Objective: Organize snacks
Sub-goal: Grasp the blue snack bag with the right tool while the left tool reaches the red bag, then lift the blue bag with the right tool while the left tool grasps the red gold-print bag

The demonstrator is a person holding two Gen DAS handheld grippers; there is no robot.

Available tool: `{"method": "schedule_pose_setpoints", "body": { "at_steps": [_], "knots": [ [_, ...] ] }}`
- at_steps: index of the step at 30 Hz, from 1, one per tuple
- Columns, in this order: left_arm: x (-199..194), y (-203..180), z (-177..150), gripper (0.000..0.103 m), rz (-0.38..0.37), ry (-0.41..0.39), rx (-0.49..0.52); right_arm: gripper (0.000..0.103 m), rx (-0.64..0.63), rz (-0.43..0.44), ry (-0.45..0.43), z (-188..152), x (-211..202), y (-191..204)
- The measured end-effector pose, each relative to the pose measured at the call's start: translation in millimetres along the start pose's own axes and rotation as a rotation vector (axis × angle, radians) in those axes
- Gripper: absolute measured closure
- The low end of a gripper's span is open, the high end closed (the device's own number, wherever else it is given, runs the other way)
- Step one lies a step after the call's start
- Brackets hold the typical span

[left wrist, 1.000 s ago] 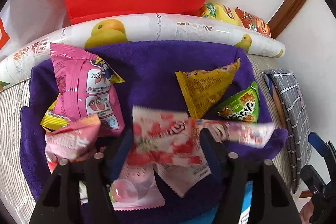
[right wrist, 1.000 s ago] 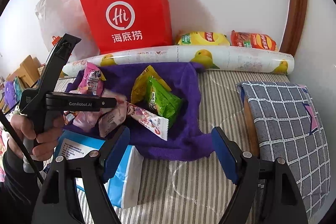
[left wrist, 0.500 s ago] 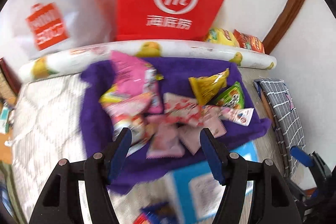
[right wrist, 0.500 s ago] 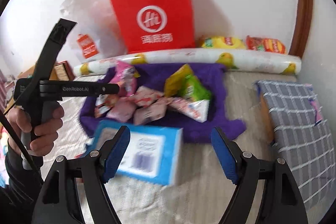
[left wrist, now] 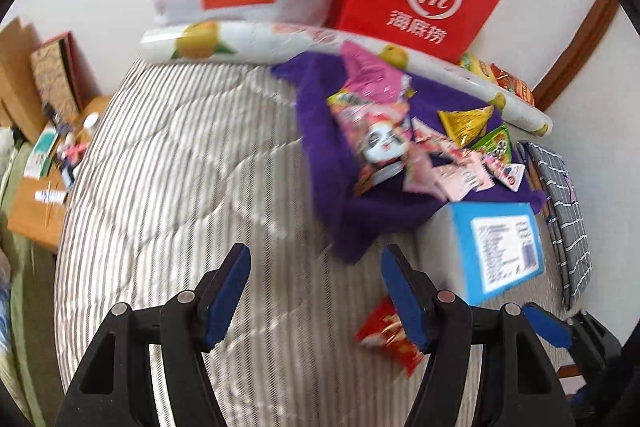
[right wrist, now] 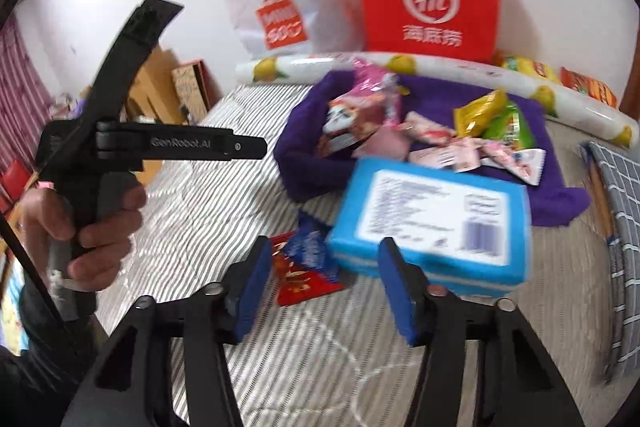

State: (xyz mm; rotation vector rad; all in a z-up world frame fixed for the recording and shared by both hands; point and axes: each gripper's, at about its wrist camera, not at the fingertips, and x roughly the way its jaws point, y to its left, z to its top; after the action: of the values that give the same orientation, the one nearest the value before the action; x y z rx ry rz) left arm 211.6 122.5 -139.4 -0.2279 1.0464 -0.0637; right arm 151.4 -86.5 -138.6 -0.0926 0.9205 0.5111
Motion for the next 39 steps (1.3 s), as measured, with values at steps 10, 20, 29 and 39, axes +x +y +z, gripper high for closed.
{"method": "schedule_pose_setpoints", "body": {
  "at_steps": [10, 20, 29, 39],
  "knots": [
    [5, 38, -26, 0.037, -0.034, 0.013, -0.048, 0.074, -0.086, -0.094, 0.069, -6, 51, 32],
    [5, 36, -34, 0.037, -0.048, 0.012, -0.046, 0.089, -0.194, -0.222, 0.046, -11, 54, 47],
    [-9, 27, -38, 0.037, -0.033, -0.010, -0.055, 0.095, -0.117, -0.099, -0.005, -13, 13, 36],
    [-6, -3, -45, 0.037, -0.039, -0.012, -0.051, 0.096, 0.099, 0.018, -0.023, -49, -47, -25]
  ]
}}
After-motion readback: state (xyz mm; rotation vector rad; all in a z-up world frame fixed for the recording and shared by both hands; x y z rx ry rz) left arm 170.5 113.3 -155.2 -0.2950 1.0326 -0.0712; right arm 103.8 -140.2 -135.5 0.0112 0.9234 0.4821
